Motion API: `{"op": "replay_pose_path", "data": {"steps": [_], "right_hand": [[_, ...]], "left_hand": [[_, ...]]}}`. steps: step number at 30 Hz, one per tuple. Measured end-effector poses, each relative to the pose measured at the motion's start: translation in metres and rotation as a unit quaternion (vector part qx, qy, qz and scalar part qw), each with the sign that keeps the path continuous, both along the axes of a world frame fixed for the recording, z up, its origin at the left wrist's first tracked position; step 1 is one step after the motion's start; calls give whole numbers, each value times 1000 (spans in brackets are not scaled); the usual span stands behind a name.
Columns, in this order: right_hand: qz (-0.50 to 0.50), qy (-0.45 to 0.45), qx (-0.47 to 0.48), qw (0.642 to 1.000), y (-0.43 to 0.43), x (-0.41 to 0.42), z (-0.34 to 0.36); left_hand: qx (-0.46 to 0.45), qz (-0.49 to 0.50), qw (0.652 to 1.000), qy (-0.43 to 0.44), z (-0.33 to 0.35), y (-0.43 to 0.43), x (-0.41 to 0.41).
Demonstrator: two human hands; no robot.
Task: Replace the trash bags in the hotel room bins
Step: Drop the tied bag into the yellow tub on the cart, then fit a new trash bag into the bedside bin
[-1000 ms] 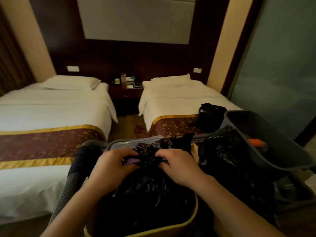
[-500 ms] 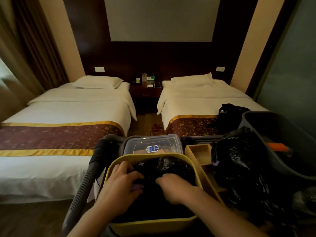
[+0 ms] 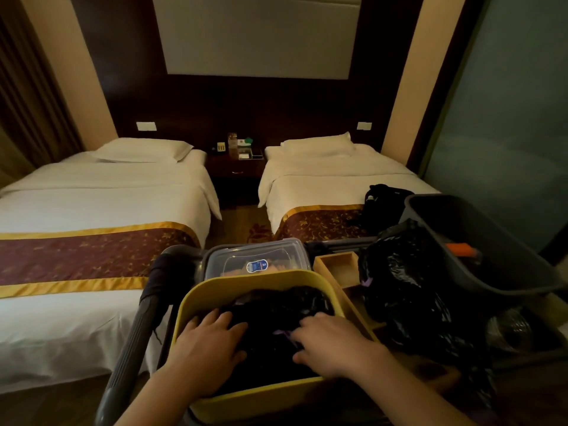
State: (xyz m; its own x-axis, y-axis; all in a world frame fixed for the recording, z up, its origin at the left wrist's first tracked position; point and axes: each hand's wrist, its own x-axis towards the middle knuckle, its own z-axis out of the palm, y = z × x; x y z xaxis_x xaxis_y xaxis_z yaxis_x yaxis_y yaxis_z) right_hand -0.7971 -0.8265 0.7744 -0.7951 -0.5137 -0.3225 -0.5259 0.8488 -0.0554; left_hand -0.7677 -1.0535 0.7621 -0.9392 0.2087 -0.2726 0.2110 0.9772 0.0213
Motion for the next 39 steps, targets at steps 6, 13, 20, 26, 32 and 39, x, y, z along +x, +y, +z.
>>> {"op": "replay_pose_path", "data": {"steps": [6,13,20,26,32,39], "right_hand": [[-14,182,-195,964,14,12,6],[-109,266,-184,940,60,7,16],[-303,249,-21,920,129,-17,22],[-311,244,-98,913,144,-33,10],[-309,359,-216,854,142,-29,35],[-324,394,-284,812,145,-31,61]], "left_hand": [[73,37,989,127,-1,15,5],[49,74,980,179,-11,11,8],[51,128,980,144,-10,11,4],[41,132,982,131,-9,14,4],[47,132,982,130,-13,12,5],[64,133,980,133,-16,9,4]]}}
